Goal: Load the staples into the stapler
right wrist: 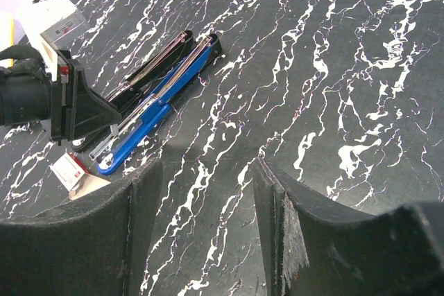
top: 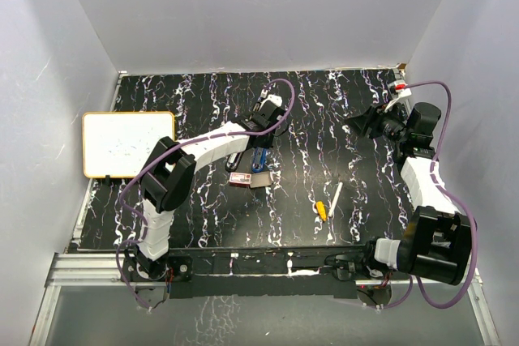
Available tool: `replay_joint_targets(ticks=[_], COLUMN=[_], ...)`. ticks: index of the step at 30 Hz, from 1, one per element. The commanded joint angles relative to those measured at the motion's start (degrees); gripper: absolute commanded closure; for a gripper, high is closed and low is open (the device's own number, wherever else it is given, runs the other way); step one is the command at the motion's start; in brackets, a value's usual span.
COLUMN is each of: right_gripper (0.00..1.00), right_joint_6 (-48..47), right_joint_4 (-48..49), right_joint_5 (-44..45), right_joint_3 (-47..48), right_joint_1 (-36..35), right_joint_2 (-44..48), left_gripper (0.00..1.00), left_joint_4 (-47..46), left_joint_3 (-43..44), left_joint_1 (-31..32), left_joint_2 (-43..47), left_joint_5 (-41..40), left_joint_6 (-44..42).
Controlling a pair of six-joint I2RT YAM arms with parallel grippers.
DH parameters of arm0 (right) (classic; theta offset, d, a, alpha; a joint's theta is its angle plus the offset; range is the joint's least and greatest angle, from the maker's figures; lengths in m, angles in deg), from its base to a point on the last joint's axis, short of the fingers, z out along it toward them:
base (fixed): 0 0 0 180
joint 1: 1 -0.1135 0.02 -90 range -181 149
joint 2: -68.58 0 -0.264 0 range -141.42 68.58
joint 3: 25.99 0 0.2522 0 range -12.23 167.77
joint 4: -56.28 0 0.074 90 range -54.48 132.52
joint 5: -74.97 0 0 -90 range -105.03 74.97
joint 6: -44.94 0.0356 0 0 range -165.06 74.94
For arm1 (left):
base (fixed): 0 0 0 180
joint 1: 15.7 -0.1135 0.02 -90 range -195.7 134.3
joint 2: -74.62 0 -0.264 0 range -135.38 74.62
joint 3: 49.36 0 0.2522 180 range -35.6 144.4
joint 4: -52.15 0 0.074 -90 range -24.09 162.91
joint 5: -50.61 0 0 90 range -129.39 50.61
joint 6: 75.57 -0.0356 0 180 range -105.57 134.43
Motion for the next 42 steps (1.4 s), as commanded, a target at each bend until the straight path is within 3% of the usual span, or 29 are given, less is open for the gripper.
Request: replay_joint_targets(ticks=[1, 42], right_gripper=[0.43, 0.43], right_joint_6=[0.24, 0.24], right_joint_4=[3.28, 3.56], right_joint_5=[0.1, -0.85], right_joint_3=[-0.5, -0.85], right_joint_1=[0.44, 0.82], right_joint_2=[0.45, 0.8], left_gripper=[1.0, 1.0], left_joint_4=[0.06, -0.47], left_joint_3=[0.77, -0.37], left_joint_1=[0.31, 0.31], left_joint_2=[1.07, 0.27], left_joint_5=[-0.98, -1.6], left_joint_6=[-0.02, -0.46])
